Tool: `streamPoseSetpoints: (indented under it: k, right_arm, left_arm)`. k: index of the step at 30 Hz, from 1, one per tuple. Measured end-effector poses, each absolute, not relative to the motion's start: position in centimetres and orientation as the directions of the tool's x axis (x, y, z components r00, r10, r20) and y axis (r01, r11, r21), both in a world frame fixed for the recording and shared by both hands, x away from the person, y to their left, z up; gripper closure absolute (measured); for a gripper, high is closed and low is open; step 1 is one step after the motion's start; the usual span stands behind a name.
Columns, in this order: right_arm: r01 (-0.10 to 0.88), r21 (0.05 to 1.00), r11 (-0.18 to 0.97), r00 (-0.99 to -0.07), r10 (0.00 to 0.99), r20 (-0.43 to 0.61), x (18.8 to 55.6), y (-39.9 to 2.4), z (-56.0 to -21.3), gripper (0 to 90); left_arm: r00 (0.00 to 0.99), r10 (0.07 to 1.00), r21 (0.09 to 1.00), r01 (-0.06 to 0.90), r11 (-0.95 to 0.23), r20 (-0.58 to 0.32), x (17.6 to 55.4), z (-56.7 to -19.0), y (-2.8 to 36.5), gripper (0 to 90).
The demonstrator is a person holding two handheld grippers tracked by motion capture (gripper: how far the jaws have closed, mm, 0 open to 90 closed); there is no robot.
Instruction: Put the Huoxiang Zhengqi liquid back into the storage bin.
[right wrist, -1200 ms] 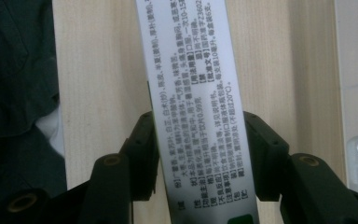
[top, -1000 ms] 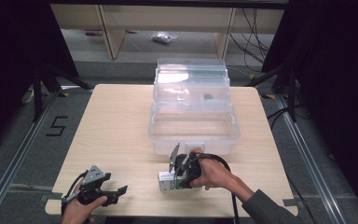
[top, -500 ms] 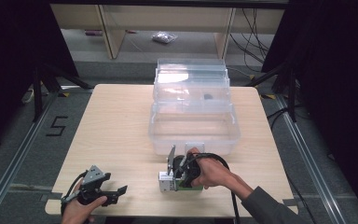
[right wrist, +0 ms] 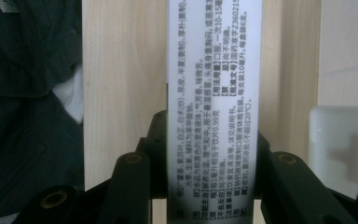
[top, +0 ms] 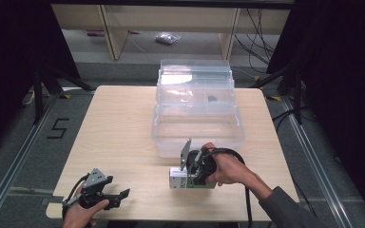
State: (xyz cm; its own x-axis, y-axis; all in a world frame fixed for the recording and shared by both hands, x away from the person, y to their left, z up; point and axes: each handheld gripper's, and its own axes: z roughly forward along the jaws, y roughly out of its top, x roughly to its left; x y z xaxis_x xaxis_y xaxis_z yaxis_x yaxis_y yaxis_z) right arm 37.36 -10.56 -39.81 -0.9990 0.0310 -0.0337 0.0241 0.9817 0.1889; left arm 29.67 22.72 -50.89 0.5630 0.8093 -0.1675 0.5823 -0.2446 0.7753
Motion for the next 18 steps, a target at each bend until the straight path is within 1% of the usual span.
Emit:
streamPoseSetpoints:
  k: [3,4,5,7,8,9,11,12,14,15,16,17,18]
  right_arm:
    - [0.01,0.196,0.981,-0.999,0.019,-0.042,37.6,-11.0,-39.1,64.9]
    - [0.045,0.203,0.978,-0.998,0.054,-0.041,37.5,-11.5,-38.6,64.9]
    - [-0.009,0.214,0.977,-0.998,0.003,-0.057,37.9,-11.6,-38.5,64.9]
    - [-0.006,0.224,0.974,-0.998,0.007,-0.055,38.0,-11.8,-38.3,64.9]
    - [0.027,0.215,0.976,-0.998,0.038,-0.048,38.0,-12.2,-37.8,64.9]
    - [0.027,0.215,0.976,-0.998,0.038,-0.048,38.0,-12.2,-37.8,64.9]
    - [0.068,0.224,0.972,-0.996,0.079,-0.039,37.9,-12.6,-37.4,64.9]
    - [0.069,0.201,0.977,-0.996,0.08,-0.049,37.9,-12.8,-37.1,64.9]
    - [0.078,0.223,0.972,-0.995,0.091,-0.049,38.1,-13.3,-36.5,64.9]
    - [0.054,0.217,0.975,-0.996,0.069,-0.062,38.3,-13.5,-36.2,64.9]
    - [0.054,0.217,0.975,-0.996,0.069,-0.062,38.3,-13.5,-36.2,64.9]
    - [0.056,0.241,0.969,-0.996,0.071,-0.054,38.3,-13.8,-35.7,64.9]
    - [0.089,0.236,0.968,-0.993,0.105,-0.055,38.2,-14.0,-35.4,65.0]
  left_arm:
    - [0.566,0.808,0.775,0.58,-0.249,-0.164,29.7,-50.9,22.7,14.7]
    - [0.564,0.809,0.775,0.581,-0.248,-0.163,29.7,-50.9,22.7,14.7]
    - [0.564,0.809,0.775,0.581,-0.248,-0.163,29.7,-50.9,22.7,14.7]
    - [0.563,0.811,0.781,0.574,-0.246,-0.158,29.7,-50.9,22.7,14.7]
    - [0.562,0.812,0.78,0.576,-0.245,-0.159,29.7,-50.9,22.7,14.7]
    - [0.562,0.812,0.78,0.576,-0.245,-0.159,29.7,-50.9,22.7,14.7]
    - [0.559,0.814,0.779,0.578,-0.245,-0.159,29.7,-51.0,22.7,14.7]
    - [0.56,0.814,0.779,0.576,-0.248,-0.155,29.7,-50.9,22.7,14.7]
    - [0.561,0.814,0.779,0.575,-0.249,-0.154,29.7,-50.9,22.7,14.7]
    - [0.56,0.814,0.78,0.575,-0.247,-0.155,29.7,-50.9,22.7,14.7]
    - [0.56,0.814,0.78,0.575,-0.247,-0.155,29.7,-50.9,22.7,14.7]
    - [0.557,0.815,0.777,0.58,-0.242,-0.161,29.7,-51.0,22.7,14.7]
    - [0.555,0.816,0.782,0.576,-0.237,-0.162,29.7,-51.0,22.6,14.7]
